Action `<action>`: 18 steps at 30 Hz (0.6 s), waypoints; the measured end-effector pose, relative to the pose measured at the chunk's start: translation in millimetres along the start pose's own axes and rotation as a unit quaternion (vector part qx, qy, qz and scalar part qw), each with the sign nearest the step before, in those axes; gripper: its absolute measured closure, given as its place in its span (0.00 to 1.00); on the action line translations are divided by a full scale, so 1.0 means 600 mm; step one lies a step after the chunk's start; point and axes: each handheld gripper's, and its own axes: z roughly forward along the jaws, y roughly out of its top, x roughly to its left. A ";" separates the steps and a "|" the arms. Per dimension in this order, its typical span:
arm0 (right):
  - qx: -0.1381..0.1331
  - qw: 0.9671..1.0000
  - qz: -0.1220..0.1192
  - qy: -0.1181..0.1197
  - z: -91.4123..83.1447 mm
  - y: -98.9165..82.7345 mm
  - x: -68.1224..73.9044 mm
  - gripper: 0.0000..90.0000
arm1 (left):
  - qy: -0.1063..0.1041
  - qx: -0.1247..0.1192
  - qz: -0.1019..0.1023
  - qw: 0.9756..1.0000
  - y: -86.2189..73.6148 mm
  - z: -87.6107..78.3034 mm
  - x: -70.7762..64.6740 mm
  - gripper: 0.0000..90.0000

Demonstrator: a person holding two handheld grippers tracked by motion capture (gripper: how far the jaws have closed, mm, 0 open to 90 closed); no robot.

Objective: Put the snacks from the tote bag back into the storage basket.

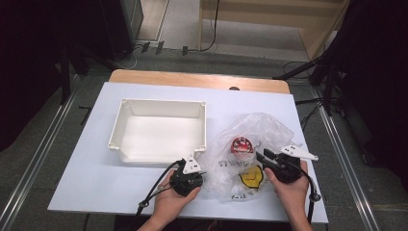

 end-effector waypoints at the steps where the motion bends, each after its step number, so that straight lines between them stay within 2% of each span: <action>1: 0.007 1.000 -0.006 0.001 0.004 -0.010 0.001 0.70 | -0.001 0.000 -0.002 1.000 0.000 0.000 0.000 1.00; 4: 0.028 1.000 -0.007 0.000 0.015 -0.028 -0.002 0.72 | -0.002 -0.001 -0.003 1.000 0.000 0.000 0.001 1.00; 7: 0.037 0.999 -0.001 -0.005 0.020 -0.036 -0.008 0.74 | -0.002 0.000 -0.002 1.000 0.000 0.000 0.001 1.00; 8: 0.043 0.999 -0.001 -0.012 0.021 -0.040 -0.011 0.75 | -0.002 0.000 -0.002 1.000 0.000 0.000 0.001 1.00; 9: 0.055 0.998 -0.005 -0.029 0.024 -0.050 -0.016 0.80 | -0.001 0.000 -0.001 1.000 0.000 0.000 0.001 1.00; 11: 0.052 0.998 -0.005 -0.032 0.021 -0.052 -0.018 0.83 | 0.000 0.000 -0.001 1.000 0.000 0.000 0.001 1.00; 13: 0.061 0.996 -0.027 -0.056 0.018 -0.051 -0.016 0.86 | 0.003 0.000 0.001 1.000 -0.001 -0.001 0.000 1.00; 15: 0.061 0.996 -0.028 -0.058 0.018 -0.051 -0.015 0.85 | 0.003 0.000 0.001 1.000 -0.001 -0.001 0.000 1.00; 16: 0.061 0.996 -0.028 -0.060 0.015 -0.050 -0.012 0.78 | 0.003 -0.001 0.001 1.000 -0.001 -0.001 0.000 1.00; 18: 0.056 0.997 -0.027 -0.055 0.013 -0.049 -0.012 0.76 | 0.003 -0.001 0.001 1.000 -0.001 -0.001 0.000 1.00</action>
